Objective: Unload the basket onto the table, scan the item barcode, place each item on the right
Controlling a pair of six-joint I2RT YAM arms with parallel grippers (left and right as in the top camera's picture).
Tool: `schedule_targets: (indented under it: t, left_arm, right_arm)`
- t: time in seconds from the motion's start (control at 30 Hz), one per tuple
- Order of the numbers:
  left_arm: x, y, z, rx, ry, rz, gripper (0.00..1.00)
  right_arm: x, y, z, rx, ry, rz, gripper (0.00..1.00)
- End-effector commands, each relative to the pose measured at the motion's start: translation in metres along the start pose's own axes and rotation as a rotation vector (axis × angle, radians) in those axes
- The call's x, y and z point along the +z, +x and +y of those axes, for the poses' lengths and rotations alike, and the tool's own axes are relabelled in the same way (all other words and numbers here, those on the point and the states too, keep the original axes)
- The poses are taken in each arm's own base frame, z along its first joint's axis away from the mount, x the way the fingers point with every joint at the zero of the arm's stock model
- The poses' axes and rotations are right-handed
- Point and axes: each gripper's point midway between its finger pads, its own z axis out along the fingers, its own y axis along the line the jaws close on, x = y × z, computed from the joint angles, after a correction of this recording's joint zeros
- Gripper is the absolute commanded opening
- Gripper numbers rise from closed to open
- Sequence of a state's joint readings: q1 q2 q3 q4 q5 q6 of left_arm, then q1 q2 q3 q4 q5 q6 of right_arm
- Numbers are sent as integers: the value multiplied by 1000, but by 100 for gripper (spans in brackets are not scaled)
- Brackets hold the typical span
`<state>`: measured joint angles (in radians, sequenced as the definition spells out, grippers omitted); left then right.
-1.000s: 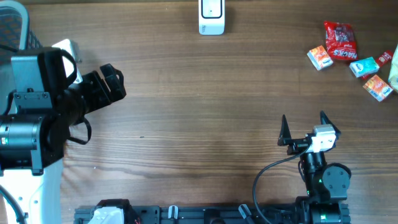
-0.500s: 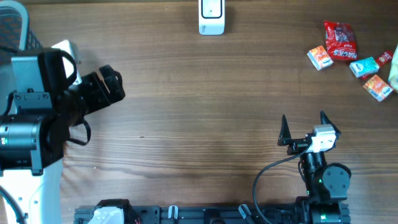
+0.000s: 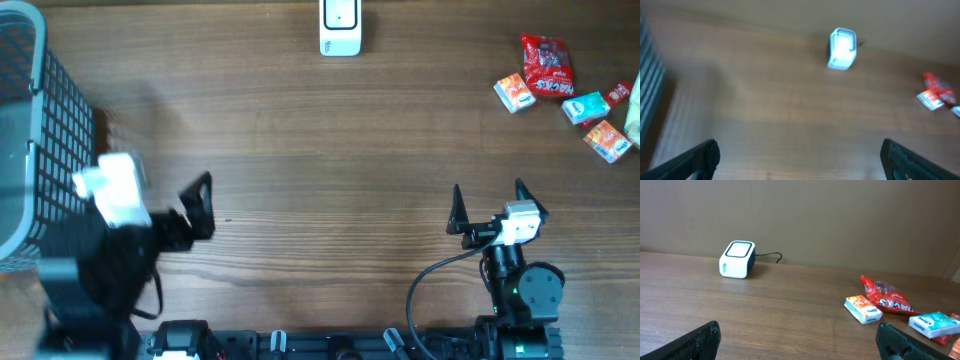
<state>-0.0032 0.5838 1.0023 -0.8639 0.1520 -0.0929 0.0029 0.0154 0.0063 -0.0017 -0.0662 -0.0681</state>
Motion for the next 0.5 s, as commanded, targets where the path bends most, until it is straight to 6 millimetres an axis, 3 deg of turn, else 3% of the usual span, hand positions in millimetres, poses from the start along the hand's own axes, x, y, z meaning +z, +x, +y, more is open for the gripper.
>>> schedule_targets:
  t: [0.0, 0.2, 0.3, 0.47]
  left_arm:
    - [9, 42, -3, 179, 77, -106, 100]
    - [34, 86, 5, 200, 102, -201, 100]
    - [48, 87, 1, 219, 144, -264, 100]
    - [53, 75, 2, 245, 146, -385, 100]
  right_arm:
    - [-1, -2, -5, 15, 24, -12, 100]
    - [-1, -2, -5, 15, 24, -12, 100]
    - [-1, -2, -5, 15, 24, -12, 100]
    - [-1, -2, -5, 15, 24, -12, 100]
